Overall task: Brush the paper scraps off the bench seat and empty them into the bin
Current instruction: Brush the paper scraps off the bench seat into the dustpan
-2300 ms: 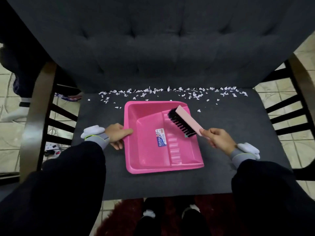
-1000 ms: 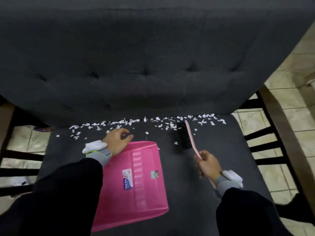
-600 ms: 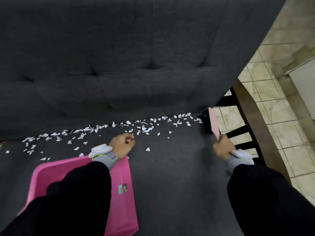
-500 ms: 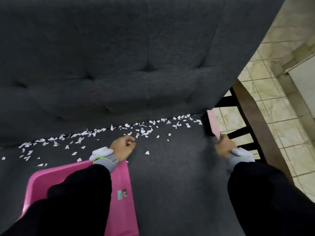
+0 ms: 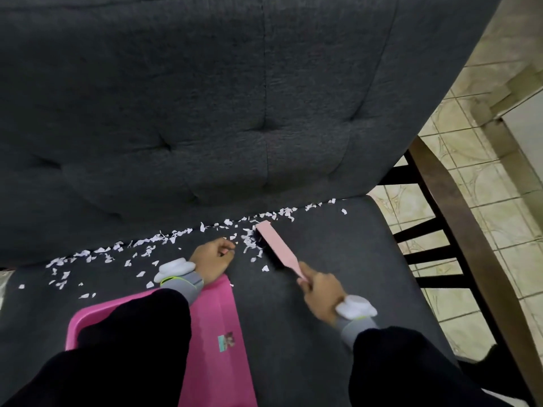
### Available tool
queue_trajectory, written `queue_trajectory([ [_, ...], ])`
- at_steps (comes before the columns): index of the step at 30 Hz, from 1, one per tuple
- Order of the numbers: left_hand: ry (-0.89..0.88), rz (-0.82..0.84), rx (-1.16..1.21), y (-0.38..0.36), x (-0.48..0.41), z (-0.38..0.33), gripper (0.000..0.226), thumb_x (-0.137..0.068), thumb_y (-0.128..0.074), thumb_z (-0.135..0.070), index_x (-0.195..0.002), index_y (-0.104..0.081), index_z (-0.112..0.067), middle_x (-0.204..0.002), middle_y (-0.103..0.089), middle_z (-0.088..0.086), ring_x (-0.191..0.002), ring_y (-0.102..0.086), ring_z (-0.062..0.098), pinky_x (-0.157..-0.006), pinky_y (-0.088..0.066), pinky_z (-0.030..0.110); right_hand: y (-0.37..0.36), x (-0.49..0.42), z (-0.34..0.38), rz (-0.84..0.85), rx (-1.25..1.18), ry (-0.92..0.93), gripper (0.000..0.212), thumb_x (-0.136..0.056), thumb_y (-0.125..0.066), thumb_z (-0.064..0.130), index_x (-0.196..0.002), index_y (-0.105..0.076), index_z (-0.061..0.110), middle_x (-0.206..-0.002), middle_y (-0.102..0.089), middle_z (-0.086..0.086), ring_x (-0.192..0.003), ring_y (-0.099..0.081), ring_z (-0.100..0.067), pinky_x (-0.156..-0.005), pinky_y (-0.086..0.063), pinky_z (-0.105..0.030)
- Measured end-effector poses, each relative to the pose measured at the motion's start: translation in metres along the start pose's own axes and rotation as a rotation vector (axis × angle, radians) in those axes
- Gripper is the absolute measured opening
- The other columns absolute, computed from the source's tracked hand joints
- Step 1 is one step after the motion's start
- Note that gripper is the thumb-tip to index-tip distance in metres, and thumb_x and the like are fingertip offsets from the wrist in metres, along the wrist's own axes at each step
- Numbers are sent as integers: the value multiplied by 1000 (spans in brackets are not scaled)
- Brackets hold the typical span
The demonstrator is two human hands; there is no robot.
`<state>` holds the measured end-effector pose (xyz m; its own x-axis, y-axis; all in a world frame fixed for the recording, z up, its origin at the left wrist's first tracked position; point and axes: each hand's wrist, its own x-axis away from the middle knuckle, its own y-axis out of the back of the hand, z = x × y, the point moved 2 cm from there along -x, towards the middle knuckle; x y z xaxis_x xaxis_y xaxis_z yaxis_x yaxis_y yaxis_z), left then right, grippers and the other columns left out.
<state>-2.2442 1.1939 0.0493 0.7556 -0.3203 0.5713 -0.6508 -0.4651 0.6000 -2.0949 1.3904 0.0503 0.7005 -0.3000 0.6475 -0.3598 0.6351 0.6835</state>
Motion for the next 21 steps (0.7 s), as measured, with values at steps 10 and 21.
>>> queue_trajectory([
  [10, 14, 0, -5, 8, 9, 23, 16, -89, -56, -14, -101, -66, -15, -89, -61, -1, -79, -54, 14, -75, -36, 18, 29, -8, -30, -252, -43, -360, 44, -96, -37, 16, -139, -33, 9, -111, -62, -27, -104, -58, -42, -81, -44, -38],
  [21, -53, 36, -4, 3, 12, 14, 23, -87, -51, -4, -102, -67, -13, -87, -64, -1, -79, -57, 13, -74, -39, 16, -11, 28, 15, -56, 38, -30, 54, -98, -33, 22, -149, -17, 25, -114, -63, -22, -104, -60, -40, -84, -46, -40],
])
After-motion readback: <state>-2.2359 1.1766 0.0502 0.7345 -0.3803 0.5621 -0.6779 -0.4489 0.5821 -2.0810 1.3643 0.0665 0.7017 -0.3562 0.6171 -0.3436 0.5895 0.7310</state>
